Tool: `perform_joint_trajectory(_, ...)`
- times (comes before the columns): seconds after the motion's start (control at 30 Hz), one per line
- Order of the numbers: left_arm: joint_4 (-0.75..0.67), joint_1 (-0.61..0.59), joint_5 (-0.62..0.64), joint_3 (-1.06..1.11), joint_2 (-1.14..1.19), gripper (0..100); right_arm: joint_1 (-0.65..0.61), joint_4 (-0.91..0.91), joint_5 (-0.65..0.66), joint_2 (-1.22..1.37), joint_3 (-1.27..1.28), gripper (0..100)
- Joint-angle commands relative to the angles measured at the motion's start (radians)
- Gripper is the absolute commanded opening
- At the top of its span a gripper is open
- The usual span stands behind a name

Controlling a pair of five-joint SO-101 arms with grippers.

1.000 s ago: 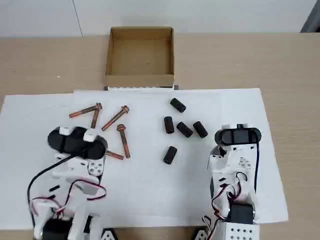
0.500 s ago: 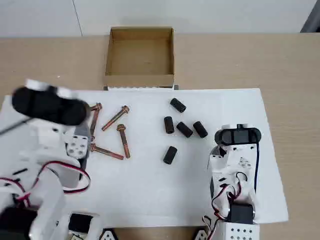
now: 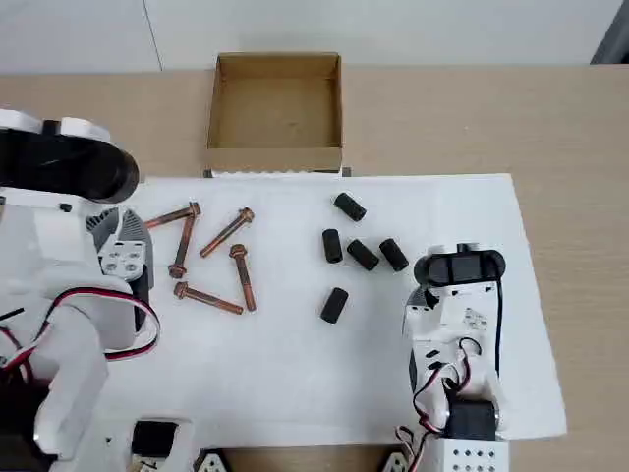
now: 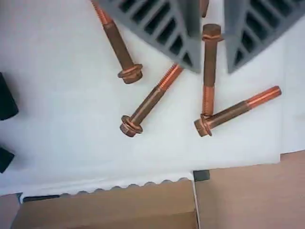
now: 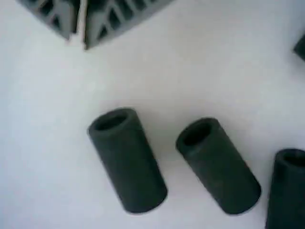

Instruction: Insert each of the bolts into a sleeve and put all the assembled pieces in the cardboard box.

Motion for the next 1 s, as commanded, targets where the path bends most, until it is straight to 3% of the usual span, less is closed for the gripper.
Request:
perform_joint_trajectory(0.0,0.014,-0.006,0.009,-0.03,0.006,3,-0.007,0.002,-0.005,-0.015,0.014,0.4)
perform_joint_trajectory(0.1,0.014,-0.003,0.009,-0.03,0.006,3,0.002,-0.004,-0.011,-0.015,-0.005,0.4)
perform_joint_trajectory(0.23,0.014,-0.006,0.009,-0.03,0.006,3,0.005,0.117,-0.074,-0.002,-0.206,0.4)
perform_joint_trajectory(0.4,0.014,-0.006,0.018,-0.03,0.006,3,-0.076,0.231,-0.069,0.058,-0.404,0.3)
perform_joint_trajectory(0.6,0.014,0.0,0.094,-0.028,0.008,3,-0.093,0.257,-0.071,0.354,-0.626,0.3)
perform_joint_trajectory(0.97,0.018,-0.006,0.087,-0.028,0.094,3,-0.099,0.412,-0.066,0.903,-1.059,0.4)
